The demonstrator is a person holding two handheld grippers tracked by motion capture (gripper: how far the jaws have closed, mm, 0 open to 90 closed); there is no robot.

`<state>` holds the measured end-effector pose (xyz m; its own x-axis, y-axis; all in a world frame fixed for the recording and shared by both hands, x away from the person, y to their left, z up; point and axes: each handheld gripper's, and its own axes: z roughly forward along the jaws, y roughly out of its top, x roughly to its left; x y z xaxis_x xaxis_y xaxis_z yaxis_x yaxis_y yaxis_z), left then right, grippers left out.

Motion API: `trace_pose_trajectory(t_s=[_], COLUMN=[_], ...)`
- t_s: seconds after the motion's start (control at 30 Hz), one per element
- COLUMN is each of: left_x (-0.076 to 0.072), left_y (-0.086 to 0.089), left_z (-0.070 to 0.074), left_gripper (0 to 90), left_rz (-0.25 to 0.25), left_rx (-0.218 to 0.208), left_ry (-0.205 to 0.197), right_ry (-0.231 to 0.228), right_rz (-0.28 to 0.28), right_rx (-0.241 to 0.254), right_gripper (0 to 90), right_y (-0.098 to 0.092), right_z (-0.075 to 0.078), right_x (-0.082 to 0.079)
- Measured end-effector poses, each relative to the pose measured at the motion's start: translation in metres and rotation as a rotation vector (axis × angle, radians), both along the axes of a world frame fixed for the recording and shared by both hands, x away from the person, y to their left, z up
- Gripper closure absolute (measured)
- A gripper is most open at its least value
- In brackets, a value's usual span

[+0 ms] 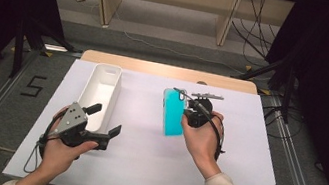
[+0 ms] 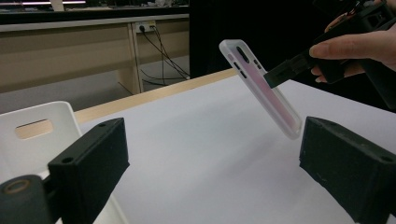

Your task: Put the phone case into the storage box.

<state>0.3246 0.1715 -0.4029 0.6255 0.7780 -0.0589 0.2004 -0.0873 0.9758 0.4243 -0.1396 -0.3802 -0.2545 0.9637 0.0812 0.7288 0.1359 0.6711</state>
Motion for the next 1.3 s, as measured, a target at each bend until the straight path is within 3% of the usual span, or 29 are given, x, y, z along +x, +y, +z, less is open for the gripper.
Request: trace_pose_trajectory(t_s=[0.07,0.13,0.27,0.63,0.83,1.0,1.3], left_x=[0.002,0.004,0.006,0.014,0.019,0.023,0.032], left_y=[-0.003,-0.006,-0.013,-0.029,-0.039,-0.05,-0.063], left_z=[0.002,0.003,0.005,0.01,0.014,0.02,0.025], left_gripper=[8.0,8.6,10.9,11.6,15.3,18.3,18.9], left_rz=[0.007,0.006,-0.004,0.003,0.011,0.024,0.011], left_rx=[0.003,-0.002,0.002,0.007,0.032,0.059,0.064], left_ry=[0.004,0.008,0.005,0.008,0.01,0.005,-0.006], right_ry=[-0.021,-0.052,-0.113,-0.139,-0.153,-0.16,-0.181], right_rz=[-0.022,0.0,0.018,0.017,0.036,0.007,0.016], right_rx=[0.02,0.041,0.031,0.068,0.052,0.068,0.064], right_gripper=[89.1,89.1,89.1,89.2,89.1,89.1,89.1], right_y=[0.001,0.0,-0.003,-0.006,-0.007,-0.004,-0.005], right_z=[0.001,0.001,0.002,0.009,0.011,0.011,0.014], right_x=[0.0,-0.001,0.001,-0.002,-0.003,-0.003,-0.003])
